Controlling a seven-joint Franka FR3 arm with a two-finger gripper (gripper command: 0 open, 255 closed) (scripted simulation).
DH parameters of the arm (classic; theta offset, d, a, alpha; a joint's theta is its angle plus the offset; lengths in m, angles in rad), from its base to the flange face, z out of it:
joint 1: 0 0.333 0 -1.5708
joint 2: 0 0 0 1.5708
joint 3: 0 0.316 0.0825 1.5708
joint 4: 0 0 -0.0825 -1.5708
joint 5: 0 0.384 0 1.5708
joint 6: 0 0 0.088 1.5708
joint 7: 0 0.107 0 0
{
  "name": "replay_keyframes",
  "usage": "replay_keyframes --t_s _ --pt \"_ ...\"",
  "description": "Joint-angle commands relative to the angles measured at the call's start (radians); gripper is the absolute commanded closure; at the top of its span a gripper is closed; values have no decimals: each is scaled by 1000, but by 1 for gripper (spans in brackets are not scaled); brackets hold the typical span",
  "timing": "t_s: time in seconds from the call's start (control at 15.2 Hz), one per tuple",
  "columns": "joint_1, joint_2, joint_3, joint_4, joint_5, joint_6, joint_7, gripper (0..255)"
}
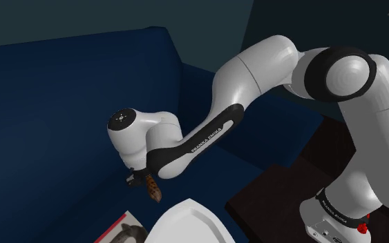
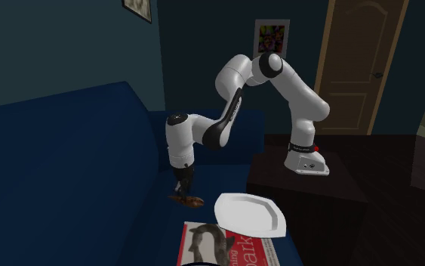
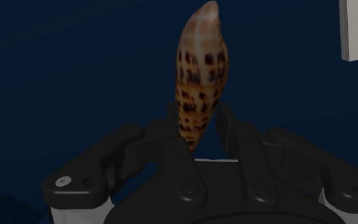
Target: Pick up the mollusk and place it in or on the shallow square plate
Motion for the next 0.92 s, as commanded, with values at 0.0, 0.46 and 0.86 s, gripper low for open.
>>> replay_keyframes --t_s 0.0,0.46,0.86 --pt "0 0 0 0 0 0 0 255" --pt "0 0 0 0 0 0 0 255" --pt "-95 196 76 284 198 -202 -229 0"
